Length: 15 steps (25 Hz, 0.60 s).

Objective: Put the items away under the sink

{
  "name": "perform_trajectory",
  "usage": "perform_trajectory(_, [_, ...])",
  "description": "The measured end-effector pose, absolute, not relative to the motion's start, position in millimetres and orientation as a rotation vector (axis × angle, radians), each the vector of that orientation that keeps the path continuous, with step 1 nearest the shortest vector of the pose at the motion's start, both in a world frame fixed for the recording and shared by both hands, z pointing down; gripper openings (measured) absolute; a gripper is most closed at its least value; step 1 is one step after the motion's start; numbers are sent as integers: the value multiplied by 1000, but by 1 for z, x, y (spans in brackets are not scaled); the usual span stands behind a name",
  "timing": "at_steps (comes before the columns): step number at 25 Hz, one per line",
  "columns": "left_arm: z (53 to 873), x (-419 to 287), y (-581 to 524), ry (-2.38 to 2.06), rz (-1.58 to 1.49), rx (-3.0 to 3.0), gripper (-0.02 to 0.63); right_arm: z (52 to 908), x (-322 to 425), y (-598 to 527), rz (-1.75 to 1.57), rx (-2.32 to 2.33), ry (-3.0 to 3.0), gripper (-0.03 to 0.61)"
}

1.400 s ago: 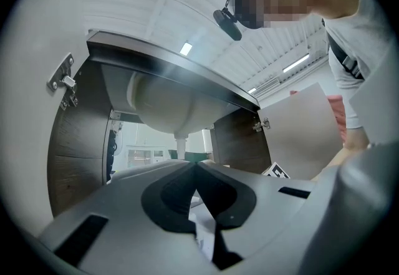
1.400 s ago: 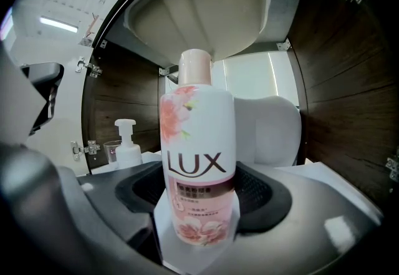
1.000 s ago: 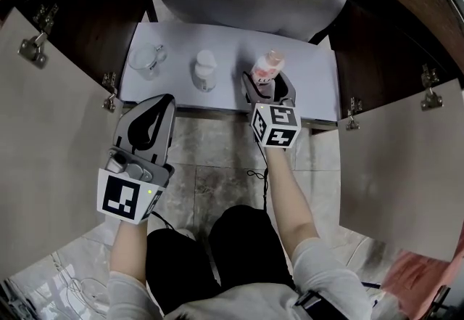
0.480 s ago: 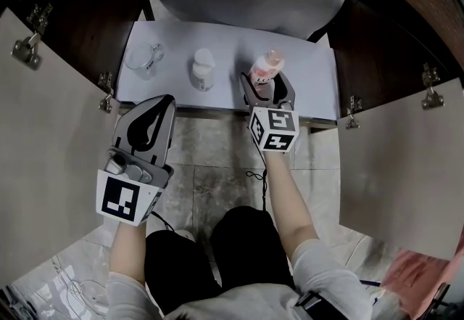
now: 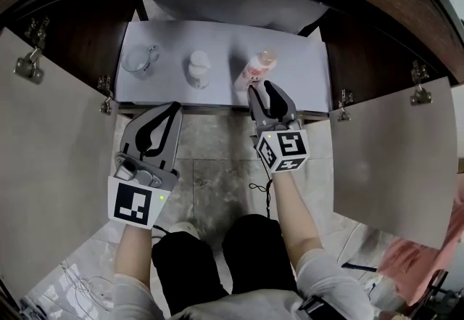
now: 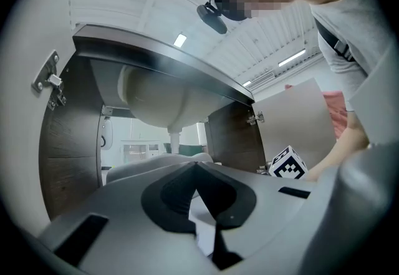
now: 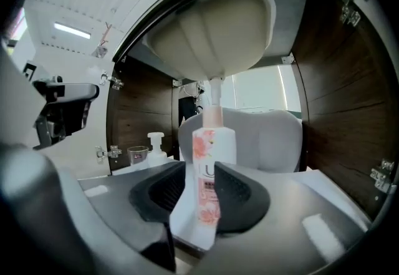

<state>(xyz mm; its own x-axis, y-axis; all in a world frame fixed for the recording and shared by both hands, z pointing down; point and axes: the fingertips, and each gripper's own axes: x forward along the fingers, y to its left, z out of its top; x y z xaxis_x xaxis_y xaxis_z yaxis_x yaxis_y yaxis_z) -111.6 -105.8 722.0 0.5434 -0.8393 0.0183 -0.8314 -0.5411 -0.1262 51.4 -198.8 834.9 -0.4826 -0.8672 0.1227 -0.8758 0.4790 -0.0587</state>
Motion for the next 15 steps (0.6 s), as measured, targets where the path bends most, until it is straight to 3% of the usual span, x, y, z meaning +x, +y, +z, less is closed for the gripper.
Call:
perform_trajectory(2, [713, -108, -103, 1452, -126, -2694, 2, 819, 52, -187, 156, 1549, -2633, 44])
perform_trajectory(3, [708, -108, -102, 1457, -128, -2705, 2, 811, 53, -181, 145, 1555, -2622, 11])
perform_trajectory(15, [605, -109, -82, 1545, -59, -2739, 2, 687, 63, -123, 119, 1606, -2589, 11])
